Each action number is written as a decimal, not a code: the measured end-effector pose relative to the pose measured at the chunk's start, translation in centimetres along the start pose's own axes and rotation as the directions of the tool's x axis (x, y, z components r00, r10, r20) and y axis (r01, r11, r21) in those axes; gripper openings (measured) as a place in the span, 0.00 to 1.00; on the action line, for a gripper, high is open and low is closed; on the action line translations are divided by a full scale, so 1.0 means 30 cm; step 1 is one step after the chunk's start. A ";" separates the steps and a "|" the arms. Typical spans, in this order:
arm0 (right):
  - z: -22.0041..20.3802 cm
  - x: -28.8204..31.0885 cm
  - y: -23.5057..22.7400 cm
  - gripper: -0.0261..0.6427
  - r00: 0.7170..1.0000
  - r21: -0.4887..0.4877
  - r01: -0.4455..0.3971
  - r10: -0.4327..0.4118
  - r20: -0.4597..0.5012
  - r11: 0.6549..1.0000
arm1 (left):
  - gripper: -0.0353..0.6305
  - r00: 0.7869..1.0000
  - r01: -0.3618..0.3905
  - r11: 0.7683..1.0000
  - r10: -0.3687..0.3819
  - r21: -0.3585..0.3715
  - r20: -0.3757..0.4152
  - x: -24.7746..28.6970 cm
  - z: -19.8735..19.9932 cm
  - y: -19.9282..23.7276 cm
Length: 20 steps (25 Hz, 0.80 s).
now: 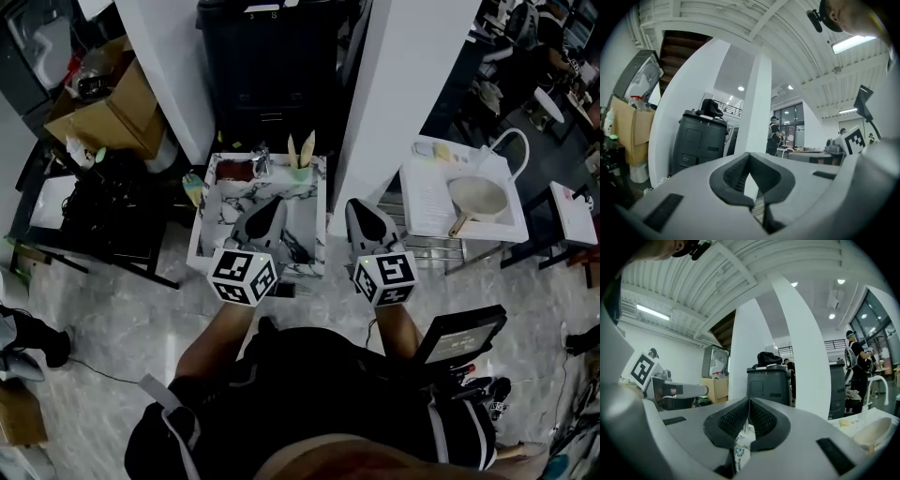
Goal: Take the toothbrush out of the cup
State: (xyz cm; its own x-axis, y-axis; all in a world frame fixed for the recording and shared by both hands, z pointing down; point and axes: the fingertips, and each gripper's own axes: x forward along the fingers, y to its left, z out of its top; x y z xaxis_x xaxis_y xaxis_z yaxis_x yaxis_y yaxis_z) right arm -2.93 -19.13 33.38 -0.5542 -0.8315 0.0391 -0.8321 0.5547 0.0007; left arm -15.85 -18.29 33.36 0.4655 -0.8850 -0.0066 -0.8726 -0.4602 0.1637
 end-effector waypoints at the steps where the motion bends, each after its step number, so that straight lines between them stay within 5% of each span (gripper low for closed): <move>1: 0.001 0.016 0.005 0.08 1.000 -0.002 0.006 -0.006 -0.002 1.000 | 0.06 1.000 0.009 1.000 -0.009 0.006 -0.002 0.005 0.002 0.012; 20: -0.005 0.206 0.054 0.08 0.992 -0.004 0.124 -0.124 -0.014 0.992 | 0.06 0.994 0.108 0.994 -0.109 -0.028 -0.009 0.071 0.000 0.226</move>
State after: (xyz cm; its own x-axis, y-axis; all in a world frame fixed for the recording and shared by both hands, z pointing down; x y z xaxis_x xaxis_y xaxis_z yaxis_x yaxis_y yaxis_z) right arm -7.71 -23.36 33.77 -0.4461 -0.8934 0.0526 -0.8944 0.4472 0.0100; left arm -20.77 -23.30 34.44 0.5587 -0.8292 -0.0159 -0.8126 -0.5511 0.1897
